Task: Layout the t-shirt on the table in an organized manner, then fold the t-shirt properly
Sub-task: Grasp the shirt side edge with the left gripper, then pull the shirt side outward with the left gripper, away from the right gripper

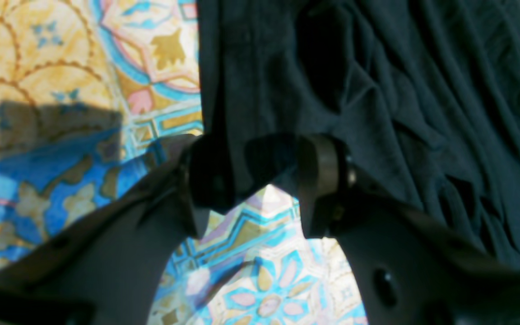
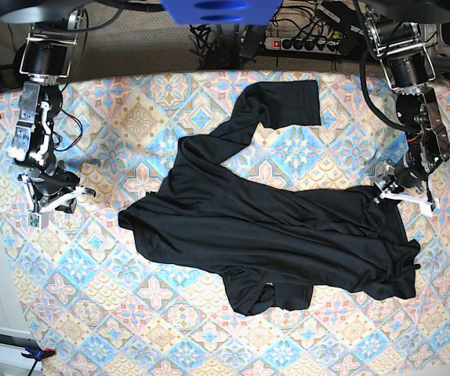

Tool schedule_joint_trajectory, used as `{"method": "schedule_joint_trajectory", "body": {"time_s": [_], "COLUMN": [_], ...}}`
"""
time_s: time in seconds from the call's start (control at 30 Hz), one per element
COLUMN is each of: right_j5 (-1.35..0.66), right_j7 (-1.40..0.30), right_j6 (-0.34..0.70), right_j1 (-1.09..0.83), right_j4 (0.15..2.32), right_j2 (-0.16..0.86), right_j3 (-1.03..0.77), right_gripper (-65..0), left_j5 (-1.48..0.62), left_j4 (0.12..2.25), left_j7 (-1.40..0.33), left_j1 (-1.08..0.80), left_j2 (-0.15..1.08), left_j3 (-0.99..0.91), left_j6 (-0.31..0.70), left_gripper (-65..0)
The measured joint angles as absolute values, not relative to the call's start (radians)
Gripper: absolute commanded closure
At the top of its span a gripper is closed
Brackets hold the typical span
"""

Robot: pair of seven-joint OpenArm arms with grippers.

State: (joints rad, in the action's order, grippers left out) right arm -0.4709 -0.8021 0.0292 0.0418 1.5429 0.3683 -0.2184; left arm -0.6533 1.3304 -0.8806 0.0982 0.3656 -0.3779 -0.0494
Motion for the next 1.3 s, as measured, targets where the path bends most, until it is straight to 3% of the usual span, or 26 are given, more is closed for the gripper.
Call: {"method": "schedule_joint_trajectory", "body": {"time_s": [0.17,0.5,0.8,0.97,1.3], "right_j5": [-0.471,-0.471,-0.469,-0.471,-0.474], "right_j7": [-0.802,-0.805,-0.805,-0.802,-0.829], "right_j6": [0.029,0.029,0.026,0.030,0.025], "right_j1": [0.041,0.041,0.038,0.043,0.038], "right_j4": [1.543,1.543,1.552,1.565,1.570], "right_j2": [0.368,0.368,0.368,0.369,0.371], "right_j3": [-0.218,-0.217,-0.220,-0.216,-0.168], "right_gripper": [-12.1,-12.0,-12.0,-12.0,-12.1], "left_j5": [-0.648,-0.659,-0.660,-0.750,-0.812], "left_j4": [1.327,1.291,1.519,1.621,1.649], "left_j7": [-0.880,-0.883,-0.878,-0.889,-0.884], "left_j1": [0.098,0.139,-0.009,-0.143,-0.311], "left_j2": [0.366,0.352,0.424,0.485,0.632], "left_j3": [-0.378,-0.304,-0.319,-0.421,-0.576], "left_j6": [-0.049,-0.046,-0.052,-0.047,-0.042], "left_gripper": [-23.2,0.0,0.0,0.0,0.0]}}
